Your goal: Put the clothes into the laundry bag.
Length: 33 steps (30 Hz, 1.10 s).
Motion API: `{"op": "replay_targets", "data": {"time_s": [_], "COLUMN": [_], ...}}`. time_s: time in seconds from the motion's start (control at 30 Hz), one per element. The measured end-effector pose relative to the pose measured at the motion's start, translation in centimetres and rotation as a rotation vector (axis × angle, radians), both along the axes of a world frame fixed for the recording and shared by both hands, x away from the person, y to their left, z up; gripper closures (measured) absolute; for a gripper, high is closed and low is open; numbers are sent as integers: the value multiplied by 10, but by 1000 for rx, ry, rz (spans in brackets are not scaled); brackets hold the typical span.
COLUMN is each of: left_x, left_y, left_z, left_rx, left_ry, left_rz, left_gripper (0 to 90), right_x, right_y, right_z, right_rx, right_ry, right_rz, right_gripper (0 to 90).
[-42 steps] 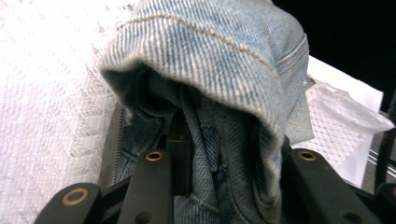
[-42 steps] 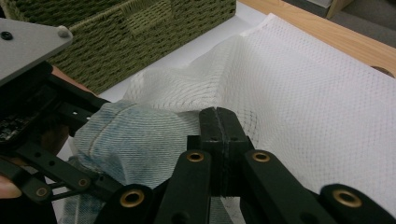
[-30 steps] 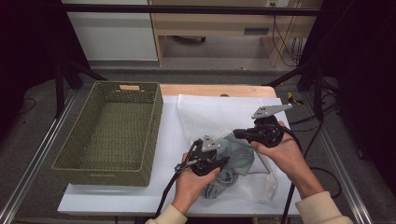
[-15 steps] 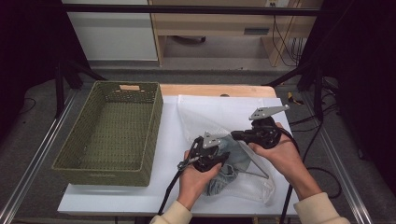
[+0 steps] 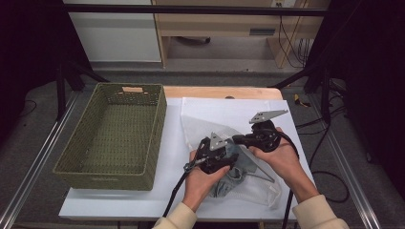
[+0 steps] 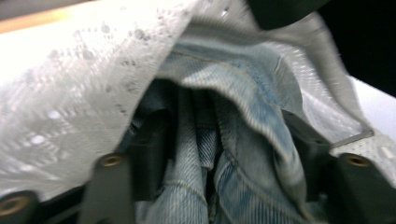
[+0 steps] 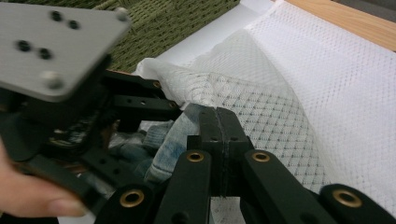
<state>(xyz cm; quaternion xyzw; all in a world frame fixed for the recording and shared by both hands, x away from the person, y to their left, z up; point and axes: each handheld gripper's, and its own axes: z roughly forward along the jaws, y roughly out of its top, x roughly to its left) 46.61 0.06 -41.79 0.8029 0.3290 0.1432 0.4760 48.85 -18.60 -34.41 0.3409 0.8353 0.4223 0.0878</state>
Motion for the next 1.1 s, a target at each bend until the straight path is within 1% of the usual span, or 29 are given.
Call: {"op": "replay_targets", "data": {"time_s": [0.1,0.13,0.2,0.23,0.33,0.43,0.47,0.57,0.6,0.67,0.73,0.8,0.83,0.93,1.1], "left_x": [-7,-10,-16,-21,-31,-42,-44,-48,-50,-52,-53,-53,-54,-56,-63], "left_y": [4,7,10,14,24,38,41,51,55,60,63,67,68,70,71], "left_z": [6,8,11,13,15,16,15,13,13,12,11,12,12,10,8], "left_rx": [-9,-16,-14,-10,-18,-32,-35,-51,-49,-63,-50,-38,-35,-42,-11], "left_ry": [-45,-53,-68,-84,-107,-120,-125,-121,-124,-130,-143,-151,-157,-153,-179], "left_rz": [2,-4,-9,-12,-24,-34,-32,-28,-23,-18,-15,-18,-12,-9,-18], "left_gripper": [315,312,311,311,310,310,310,301,300,283,277,267,261,249,232], "right_x": [0,0,-2,-3,-9,-15,-18,-23,-25,-27,-31,-34,-35,-39,-47], "right_y": [0,0,-1,0,2,3,4,4,4,4,4,6,7,8,9], "right_z": [-2,-3,-5,-6,-9,-12,-13,-17,-19,-22,-24,-26,-27,-30,-36], "right_rx": [0,0,5,1,7,13,24,38,42,53,72,63,62,65,61], "right_ry": [2,0,4,3,4,1,-1,-5,-2,-6,-4,-16,-23,-28,-53], "right_rz": [-9,-9,-14,-10,-4,0,5,2,-1,2,3,-1,0,0,-6], "right_gripper": [900,900,900,900,900,900,900,900,900,900,900,900,900,900,900]}}
